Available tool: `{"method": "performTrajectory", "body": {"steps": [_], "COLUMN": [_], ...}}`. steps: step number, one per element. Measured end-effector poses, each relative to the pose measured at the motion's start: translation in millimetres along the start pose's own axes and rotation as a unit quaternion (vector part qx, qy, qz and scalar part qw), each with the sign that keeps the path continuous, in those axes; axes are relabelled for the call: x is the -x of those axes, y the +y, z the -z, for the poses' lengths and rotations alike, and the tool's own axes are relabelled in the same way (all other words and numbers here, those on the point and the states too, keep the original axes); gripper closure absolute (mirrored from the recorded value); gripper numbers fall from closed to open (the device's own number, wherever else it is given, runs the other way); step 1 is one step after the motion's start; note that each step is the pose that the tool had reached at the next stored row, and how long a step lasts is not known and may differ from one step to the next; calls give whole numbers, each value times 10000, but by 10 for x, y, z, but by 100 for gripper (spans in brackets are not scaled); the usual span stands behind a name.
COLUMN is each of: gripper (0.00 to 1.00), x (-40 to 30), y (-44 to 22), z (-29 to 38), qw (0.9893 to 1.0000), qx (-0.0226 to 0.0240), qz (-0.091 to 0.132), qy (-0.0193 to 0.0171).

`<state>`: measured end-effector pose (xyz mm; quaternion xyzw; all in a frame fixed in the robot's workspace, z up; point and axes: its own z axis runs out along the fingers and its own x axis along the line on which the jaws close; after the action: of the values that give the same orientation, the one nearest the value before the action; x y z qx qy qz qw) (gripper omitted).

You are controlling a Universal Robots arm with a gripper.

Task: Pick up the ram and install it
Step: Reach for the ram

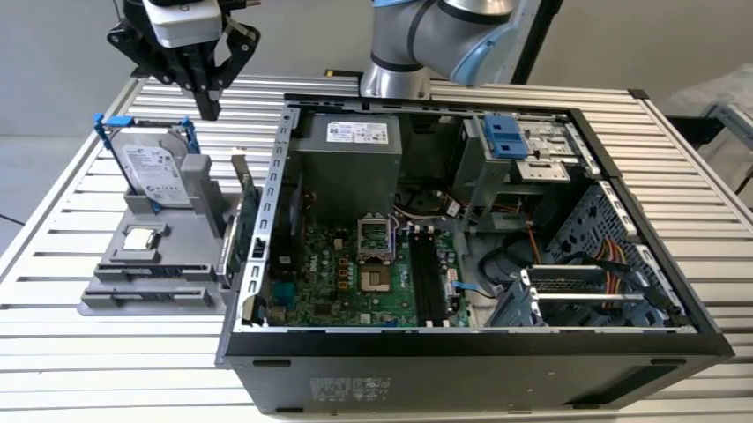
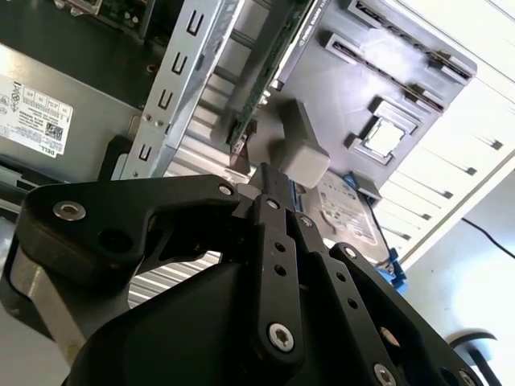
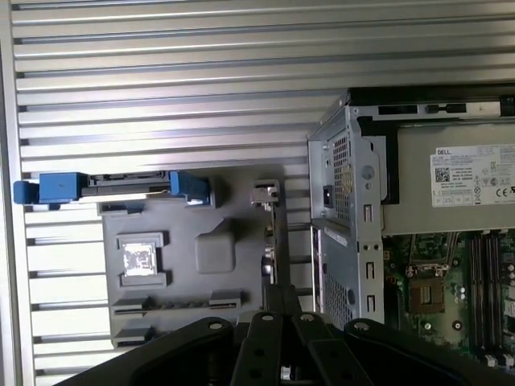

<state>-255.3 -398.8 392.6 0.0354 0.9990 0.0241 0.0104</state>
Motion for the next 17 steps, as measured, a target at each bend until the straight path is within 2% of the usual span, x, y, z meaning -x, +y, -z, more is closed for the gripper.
{"method": "performTrajectory", "body": {"steps": [17], "gripper": [100], "x": [-115], "y": [-8], "z": [3], "qw": [10000], "qx": [0], "qz": [0], "qy": [0]}}
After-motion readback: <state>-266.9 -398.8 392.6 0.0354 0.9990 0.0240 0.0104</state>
